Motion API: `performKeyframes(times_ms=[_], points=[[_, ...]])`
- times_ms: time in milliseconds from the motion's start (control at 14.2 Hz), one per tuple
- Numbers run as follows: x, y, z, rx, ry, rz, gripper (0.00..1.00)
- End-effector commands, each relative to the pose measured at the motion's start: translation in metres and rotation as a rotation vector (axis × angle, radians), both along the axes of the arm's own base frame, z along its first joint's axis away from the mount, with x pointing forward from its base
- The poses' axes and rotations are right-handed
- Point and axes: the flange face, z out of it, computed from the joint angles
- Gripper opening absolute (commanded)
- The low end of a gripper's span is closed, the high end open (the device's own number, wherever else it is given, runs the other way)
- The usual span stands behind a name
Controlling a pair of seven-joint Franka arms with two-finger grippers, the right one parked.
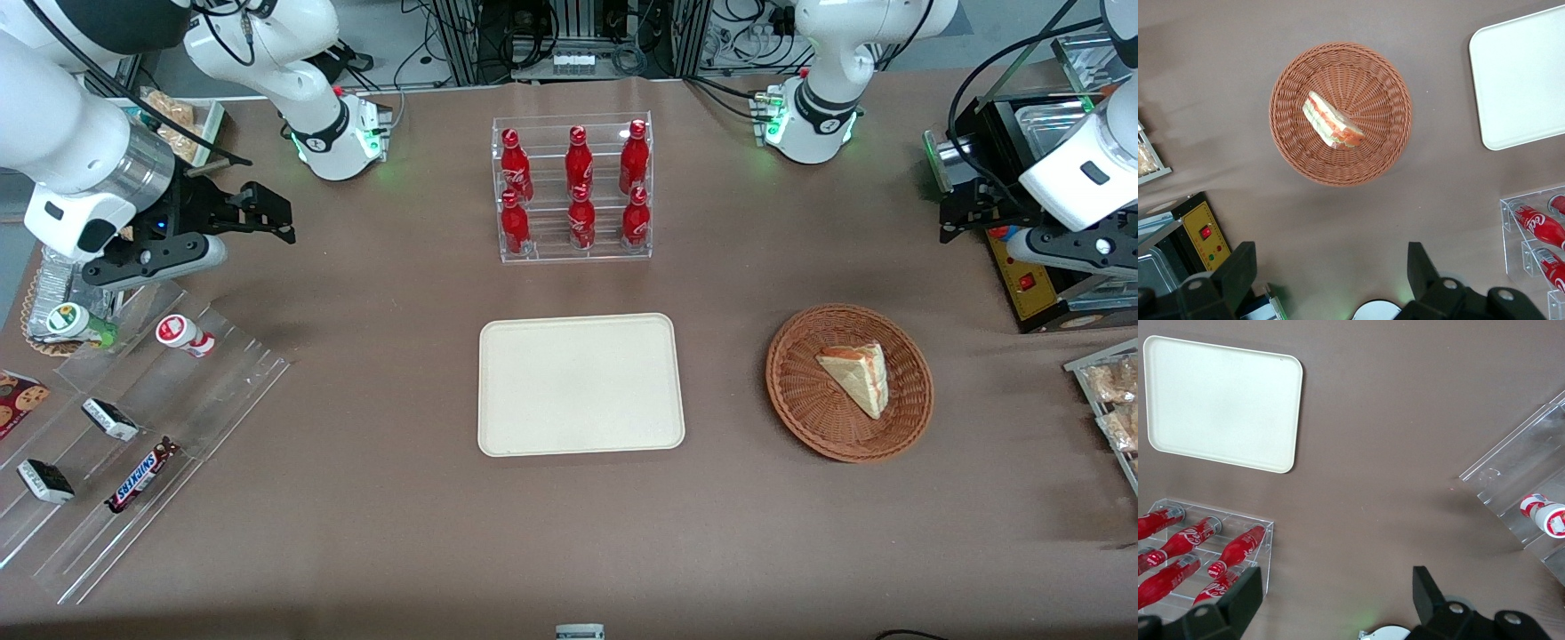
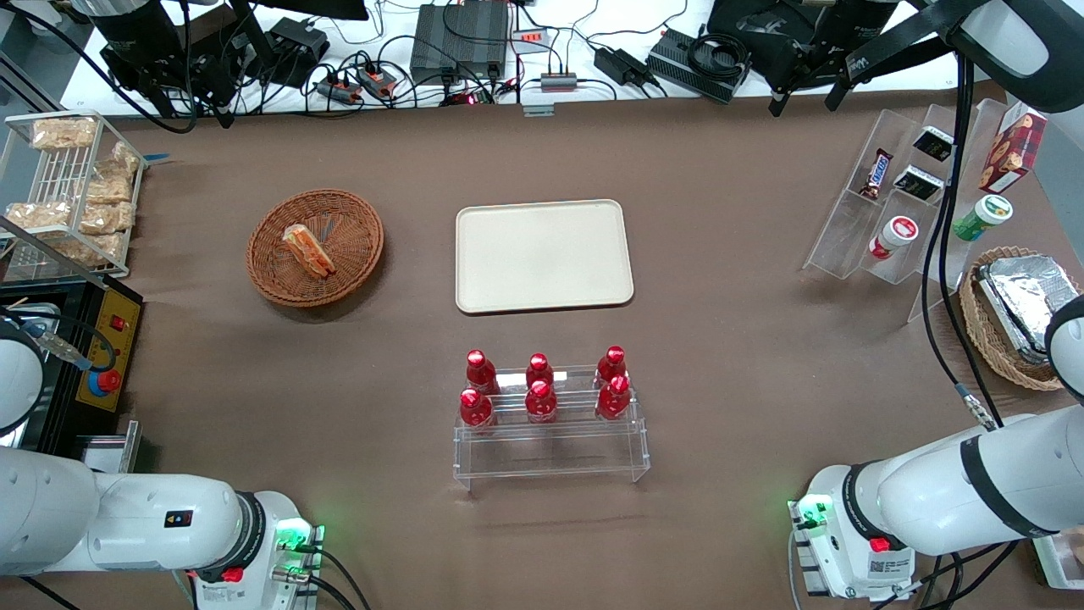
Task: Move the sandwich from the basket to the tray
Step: 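Move the left gripper toward the wicker basket holding the sandwich, then lower the open left gripper over the wrapped sandwich and close on it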
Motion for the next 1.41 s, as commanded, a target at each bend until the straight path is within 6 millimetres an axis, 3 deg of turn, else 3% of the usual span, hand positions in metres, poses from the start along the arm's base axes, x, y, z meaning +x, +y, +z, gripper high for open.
performKeyframes(times_ms=[0, 353, 706, 847, 1200, 1341], points=[[0.000, 0.004, -0.041, 0.015, 0.044, 0.015, 1.00], [0.001, 0.003, -0.162, 0.050, 0.008, -0.016, 1.00], [-0.021, 0.003, -0.278, 0.025, -0.124, 0.078, 1.00], [-0.020, 0.013, -0.302, 0.020, -0.153, 0.218, 1.00], [0.005, 0.011, -0.325, 0.004, -0.202, 0.889, 1.00], [0.006, 0.013, -0.341, 0.004, -0.196, 1.016, 1.00]])
